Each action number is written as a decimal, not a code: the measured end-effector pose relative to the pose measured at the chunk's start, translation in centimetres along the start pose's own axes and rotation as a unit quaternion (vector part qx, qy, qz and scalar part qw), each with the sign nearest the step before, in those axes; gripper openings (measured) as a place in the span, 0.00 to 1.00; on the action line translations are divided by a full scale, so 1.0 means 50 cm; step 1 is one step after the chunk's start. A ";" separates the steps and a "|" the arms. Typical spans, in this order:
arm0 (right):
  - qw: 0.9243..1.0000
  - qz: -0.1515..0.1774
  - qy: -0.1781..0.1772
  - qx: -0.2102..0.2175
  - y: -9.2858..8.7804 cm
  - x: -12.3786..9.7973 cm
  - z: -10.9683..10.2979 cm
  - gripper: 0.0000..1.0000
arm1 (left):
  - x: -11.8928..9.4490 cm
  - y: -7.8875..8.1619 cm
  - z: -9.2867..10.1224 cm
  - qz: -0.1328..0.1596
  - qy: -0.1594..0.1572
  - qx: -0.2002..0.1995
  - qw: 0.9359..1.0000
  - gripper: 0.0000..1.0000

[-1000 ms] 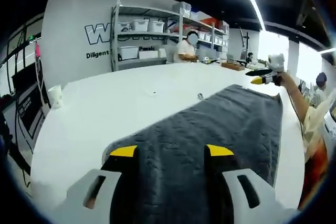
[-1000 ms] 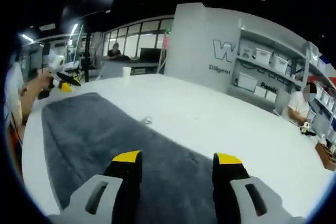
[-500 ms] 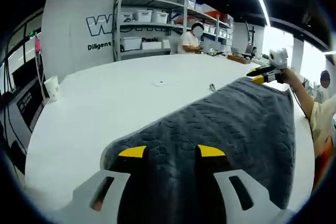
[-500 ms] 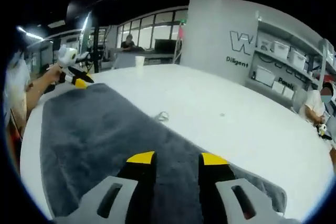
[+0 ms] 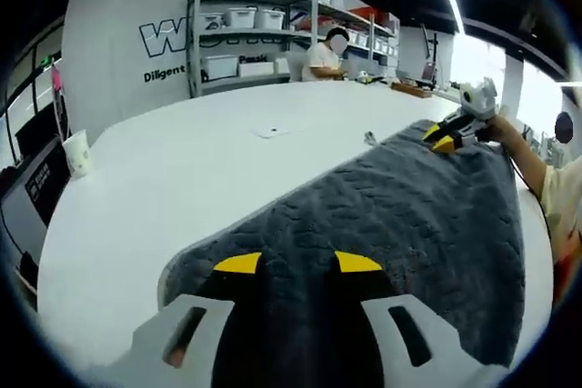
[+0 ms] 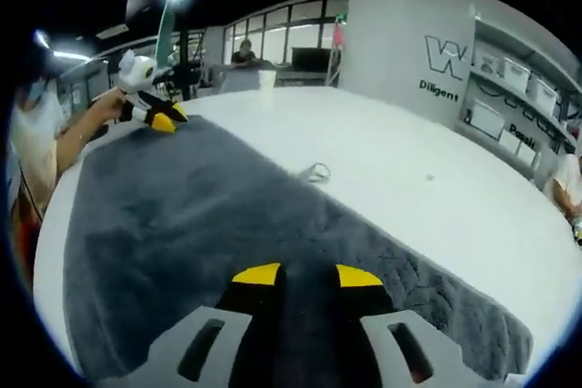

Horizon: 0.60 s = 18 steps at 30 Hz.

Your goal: Open the folded towel by lifting each exposed corner and separating the folded layers until the towel lies flat within the target outline without major curled edges

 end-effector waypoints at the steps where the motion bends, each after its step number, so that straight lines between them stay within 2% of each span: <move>1: 1.000 0.005 0.002 0.006 -0.001 0.001 -0.001 0.13 | 0.001 -0.004 0.000 -0.003 0.002 0.005 1.000 0.20; 5: 1.000 0.006 0.003 0.011 -0.002 0.002 0.000 0.12 | 0.009 -0.015 -0.004 -0.012 0.011 0.011 1.000 0.16; 11: 1.000 0.005 -0.002 0.004 -0.002 0.004 -0.002 0.07 | 0.014 -0.015 -0.005 -0.004 0.029 0.017 0.999 0.06; 18: 1.000 0.001 -0.012 -0.004 0.001 0.008 0.001 0.03 | 0.019 -0.013 -0.005 -0.002 0.037 0.025 0.999 0.05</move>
Point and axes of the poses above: the point that each gripper's makers call its tool centre point, and the gripper's own axes: x roughly forward along the fingers, z roughly to its right, y roughly out of its top, the point moved 7 cm from there along -x, roughly backward along the fingers, and after that the axes turned 6 degrees about y, right-handed, at the moved point
